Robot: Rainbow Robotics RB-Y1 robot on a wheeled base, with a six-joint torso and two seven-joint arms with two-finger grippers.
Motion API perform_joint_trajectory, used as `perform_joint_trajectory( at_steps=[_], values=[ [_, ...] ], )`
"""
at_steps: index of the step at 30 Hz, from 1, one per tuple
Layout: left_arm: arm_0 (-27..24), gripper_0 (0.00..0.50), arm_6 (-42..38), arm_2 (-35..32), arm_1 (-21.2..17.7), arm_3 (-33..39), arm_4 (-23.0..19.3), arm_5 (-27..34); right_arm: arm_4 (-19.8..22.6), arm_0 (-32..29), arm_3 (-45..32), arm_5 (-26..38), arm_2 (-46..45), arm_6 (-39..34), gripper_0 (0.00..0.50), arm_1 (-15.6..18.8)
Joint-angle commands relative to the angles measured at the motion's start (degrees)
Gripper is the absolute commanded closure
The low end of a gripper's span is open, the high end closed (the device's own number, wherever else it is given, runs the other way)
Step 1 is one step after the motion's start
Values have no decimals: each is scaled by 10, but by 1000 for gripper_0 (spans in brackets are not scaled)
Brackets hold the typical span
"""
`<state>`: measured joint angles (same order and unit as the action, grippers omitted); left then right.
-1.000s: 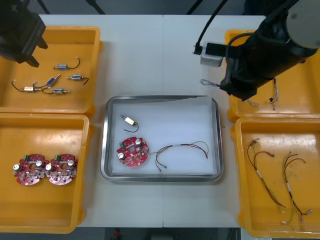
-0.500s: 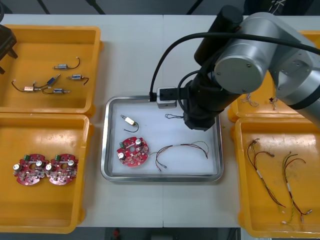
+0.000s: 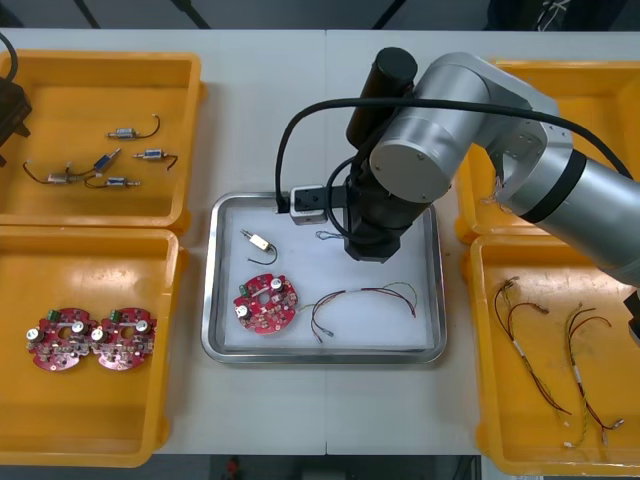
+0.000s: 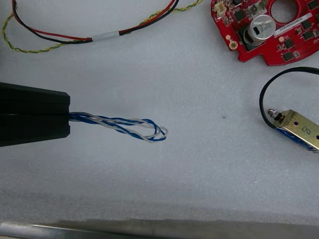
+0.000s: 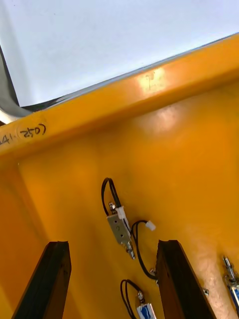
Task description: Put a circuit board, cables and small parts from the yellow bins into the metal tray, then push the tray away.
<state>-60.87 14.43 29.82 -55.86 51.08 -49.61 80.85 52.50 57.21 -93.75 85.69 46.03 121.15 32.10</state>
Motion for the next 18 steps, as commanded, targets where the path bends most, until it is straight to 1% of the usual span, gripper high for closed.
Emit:
perform_joint_trajectory(
  at_steps=[1,4,8,14,15,16,17,18],
  values=[
    [-27,0,-33,-2,10,-33,2,-29,-12,25,17,-18,28,25,500,-7],
    [-27,0,-32,14,24,-52,2,-59,-13,25,44,-27,35,33,500,-9],
    [-24,0,-36,40,35,-56,2,-79,-13,25,62,-33,35,40,500,-13],
    [-13,0,-38,43,48,-56,3,-99,-6,25,70,-43,35,44,498,-17],
    [-10,0,-38,45,51,-56,5,-100,-4,24,69,-43,34,44,447,-17],
    [-10,0,-39,46,52,-56,5,-100,-2,24,70,-42,35,42,316,-15],
    [-10,0,-38,47,53,-56,5,-100,-1,24,70,-43,35,42,245,-15],
    [-10,0,-39,49,53,-56,5,-100,0,24,69,-42,35,42,192,-14]
  ],
)
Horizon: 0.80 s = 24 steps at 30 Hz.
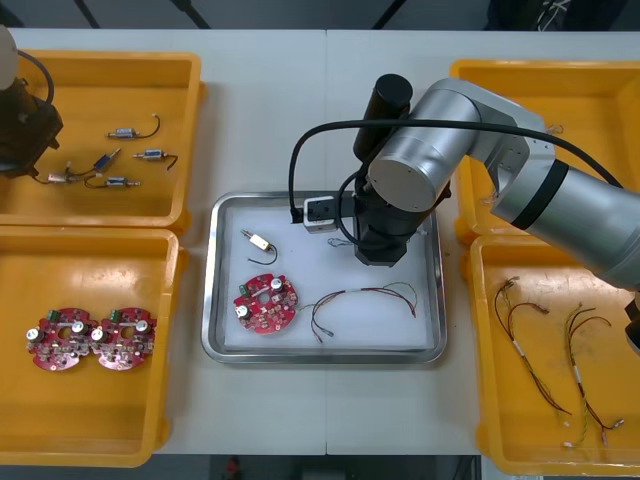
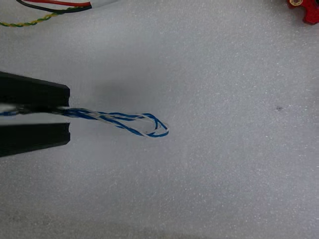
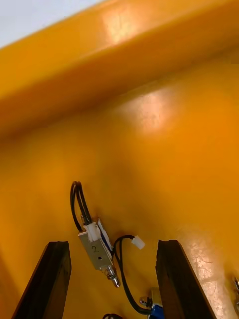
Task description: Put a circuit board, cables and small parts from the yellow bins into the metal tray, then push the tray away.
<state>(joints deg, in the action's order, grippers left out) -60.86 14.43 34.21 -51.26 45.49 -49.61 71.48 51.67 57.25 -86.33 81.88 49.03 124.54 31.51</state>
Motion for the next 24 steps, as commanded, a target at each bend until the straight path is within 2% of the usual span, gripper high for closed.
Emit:
perform_joint_trajectory(
  at_steps=[1,2,4,15,24],
  values=[
    [-8,0,-39,9,8,0,2,-6,11,23,-4,-2,4,8,58,-6],
    [-5,0,-38,9,8,-1,1,-6,12,23,-5,-2,4,8,16,-5],
    [0,0,-37,9,11,-1,2,-6,14,23,-4,-2,4,9,0,-3],
    [14,0,-44,9,12,-2,1,-4,35,23,-40,21,-40,2,0,19],
    [22,0,-49,9,11,-2,-13,-5,56,23,-57,122,-144,-18,0,23]
  ],
)
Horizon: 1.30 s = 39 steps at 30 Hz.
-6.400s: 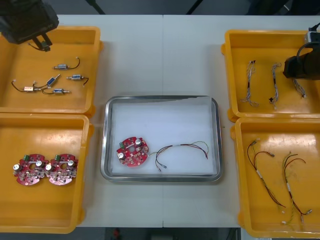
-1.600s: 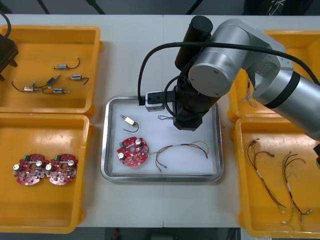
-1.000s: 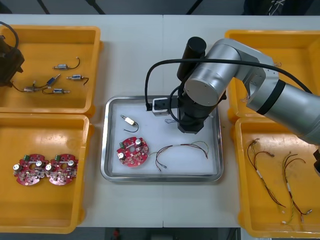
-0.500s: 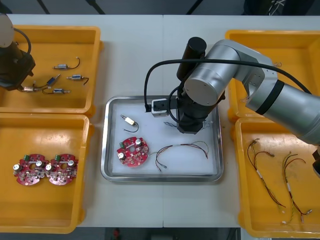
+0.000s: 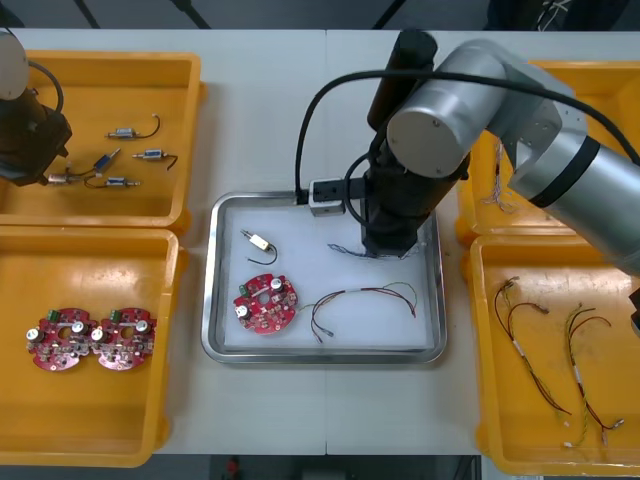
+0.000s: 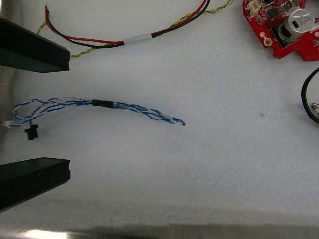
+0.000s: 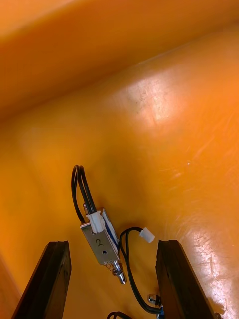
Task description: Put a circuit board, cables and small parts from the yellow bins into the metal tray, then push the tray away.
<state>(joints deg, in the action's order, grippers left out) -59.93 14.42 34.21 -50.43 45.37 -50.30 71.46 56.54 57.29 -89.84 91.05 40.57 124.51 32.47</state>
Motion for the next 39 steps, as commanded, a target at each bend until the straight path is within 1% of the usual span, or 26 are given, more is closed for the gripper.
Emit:
perform_joint_trajectory(
  at_steps=[1,3,5,10,16,21,23,25,26,27,28,29,30,31,32,33,39],
  values=[
    [14,0,-50,9,3,-2,-7,-4,9,23,-23,40,-72,-20,0,14],
    [17,0,-54,9,3,-2,-7,-4,10,20,-23,57,-92,-39,0,15],
    [20,0,-57,9,2,-4,-7,-4,8,12,-36,76,-121,-74,0,15],
    [29,0,-62,9,3,-4,-4,-13,-25,-23,-96,108,-173,-142,0,27],
    [31,0,-66,9,6,-5,-5,-20,-47,-73,-162,139,-218,-217,0,52],
    [36,0,-64,10,8,-5,-4,-26,-73,-125,-230,177,-262,-278,0,79],
    [39,0,-64,16,9,-5,-4,-31,-81,-141,-252,189,-276,-302,0,88],
    [39,0,-66,37,9,-5,-5,-40,-85,-165,-280,189,-302,-337,0,98],
    [39,14,-66,40,8,-5,-5,-43,-85,-172,-287,189,-309,-346,0,101],
    [39,77,-66,46,9,-5,-5,-48,-83,-187,-300,189,-326,-363,0,104],
    [39,208,-66,48,9,-5,-5,-50,-81,-204,-313,189,-342,-380,0,110],
    [39,284,-66,48,9,-5,-5,-50,-81,-213,-320,189,-349,-389,0,112],
    [39,382,-64,48,9,-5,-5,-50,-78,-229,-329,189,-364,-406,0,116],
    [39,429,-62,48,9,-5,-5,-50,-78,-245,-340,189,-379,-420,0,120],
    [39,450,-61,48,9,-5,-5,-50,-77,-253,-344,189,-387,-427,0,122],
    [39,497,-59,48,9,-5,-4,-50,-76,-267,-352,189,-400,-439,0,124],
    [31,500,-47,47,8,-4,6,-47,-68,-336,-380,189,-464,-499,0,138]
  ],
)
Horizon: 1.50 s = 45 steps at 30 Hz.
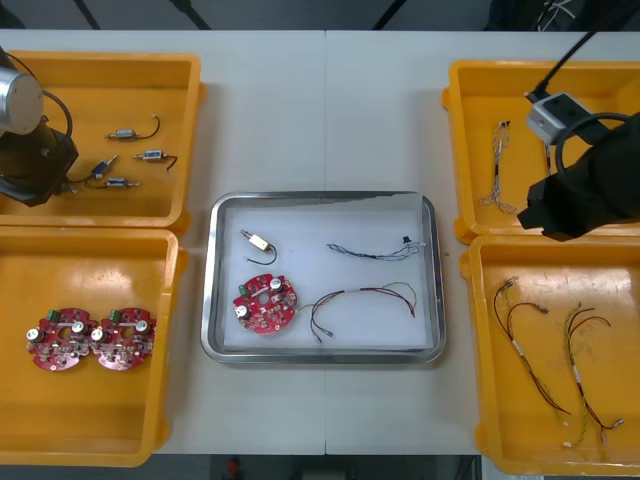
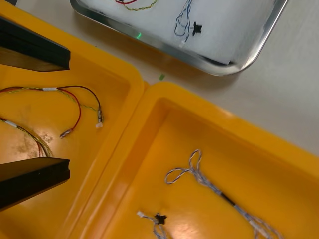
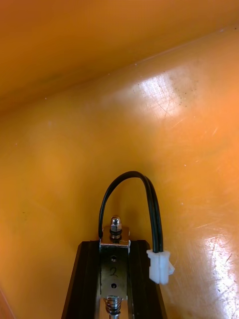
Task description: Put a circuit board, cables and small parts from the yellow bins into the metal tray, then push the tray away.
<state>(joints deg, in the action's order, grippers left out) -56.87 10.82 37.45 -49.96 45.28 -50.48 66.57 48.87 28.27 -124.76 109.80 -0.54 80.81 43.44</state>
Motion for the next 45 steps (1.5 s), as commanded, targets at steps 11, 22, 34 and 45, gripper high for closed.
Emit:
perform_joint_trajectory(
  at_steps=[11,22,34,45],
  values=[
    [-30,500,8,3,-5,-2,16,34,-2,-132,-38,2,-149,-104,0,39],
    [-72,500,35,-1,-35,41,16,116,-51,-171,-15,-1,-159,-115,0,45],
    [-81,500,61,-8,-68,152,8,211,-46,-179,23,-20,-162,-129,0,45],
    [-78,500,53,-65,-82,266,-36,306,-32,-182,28,-20,-162,-130,0,42]
  ],
)
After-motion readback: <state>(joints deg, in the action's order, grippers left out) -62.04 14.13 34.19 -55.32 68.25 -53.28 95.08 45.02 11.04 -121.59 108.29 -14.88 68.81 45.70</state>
